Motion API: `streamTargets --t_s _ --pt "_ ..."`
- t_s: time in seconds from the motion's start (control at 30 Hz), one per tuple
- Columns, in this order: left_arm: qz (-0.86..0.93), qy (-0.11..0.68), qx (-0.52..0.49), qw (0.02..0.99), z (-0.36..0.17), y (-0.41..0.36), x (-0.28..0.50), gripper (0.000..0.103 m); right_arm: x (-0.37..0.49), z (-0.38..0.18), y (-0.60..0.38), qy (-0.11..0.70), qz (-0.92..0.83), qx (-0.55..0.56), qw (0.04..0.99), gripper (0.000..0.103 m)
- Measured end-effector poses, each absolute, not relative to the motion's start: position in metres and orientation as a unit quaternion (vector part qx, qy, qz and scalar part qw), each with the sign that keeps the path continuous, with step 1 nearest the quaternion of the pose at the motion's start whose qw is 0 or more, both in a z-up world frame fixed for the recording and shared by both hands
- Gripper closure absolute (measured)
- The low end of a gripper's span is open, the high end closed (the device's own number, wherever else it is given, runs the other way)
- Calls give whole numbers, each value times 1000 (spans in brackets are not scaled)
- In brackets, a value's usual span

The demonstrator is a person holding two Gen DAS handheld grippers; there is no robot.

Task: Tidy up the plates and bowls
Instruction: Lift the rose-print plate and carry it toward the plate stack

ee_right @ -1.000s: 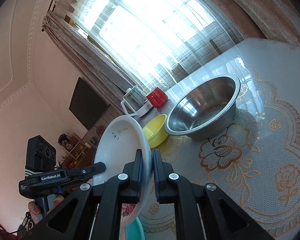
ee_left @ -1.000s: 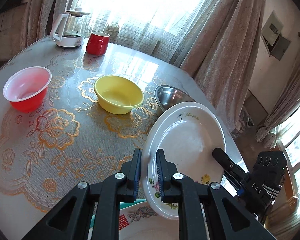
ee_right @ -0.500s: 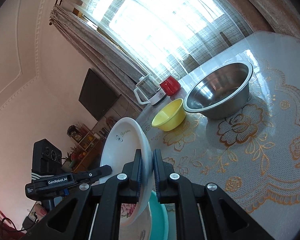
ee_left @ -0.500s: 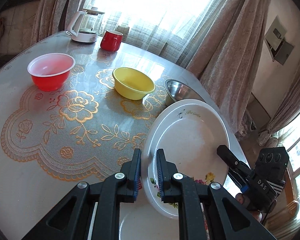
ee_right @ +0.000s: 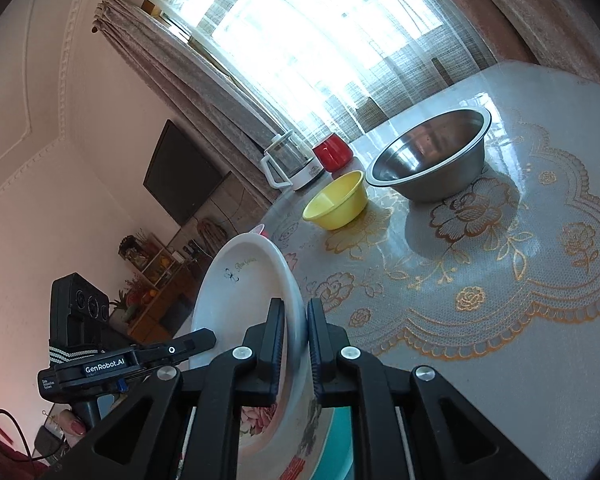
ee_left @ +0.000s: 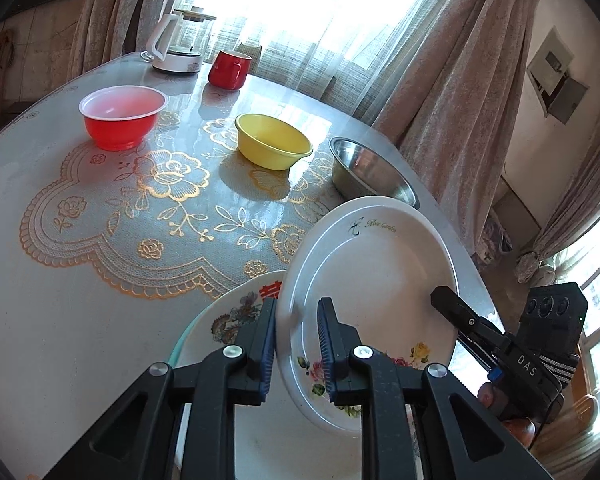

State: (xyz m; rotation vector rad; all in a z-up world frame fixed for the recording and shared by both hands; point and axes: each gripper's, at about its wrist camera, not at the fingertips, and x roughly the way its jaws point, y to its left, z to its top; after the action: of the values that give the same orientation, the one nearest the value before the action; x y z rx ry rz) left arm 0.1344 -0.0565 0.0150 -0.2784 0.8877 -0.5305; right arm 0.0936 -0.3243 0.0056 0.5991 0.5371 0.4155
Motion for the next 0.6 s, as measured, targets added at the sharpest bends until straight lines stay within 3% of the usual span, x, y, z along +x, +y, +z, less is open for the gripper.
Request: streamTargets --t_s 0.6 --pt "-246 443 -115 854 -3 -47 110 81 60 24 -293 318 166 238 903 91"
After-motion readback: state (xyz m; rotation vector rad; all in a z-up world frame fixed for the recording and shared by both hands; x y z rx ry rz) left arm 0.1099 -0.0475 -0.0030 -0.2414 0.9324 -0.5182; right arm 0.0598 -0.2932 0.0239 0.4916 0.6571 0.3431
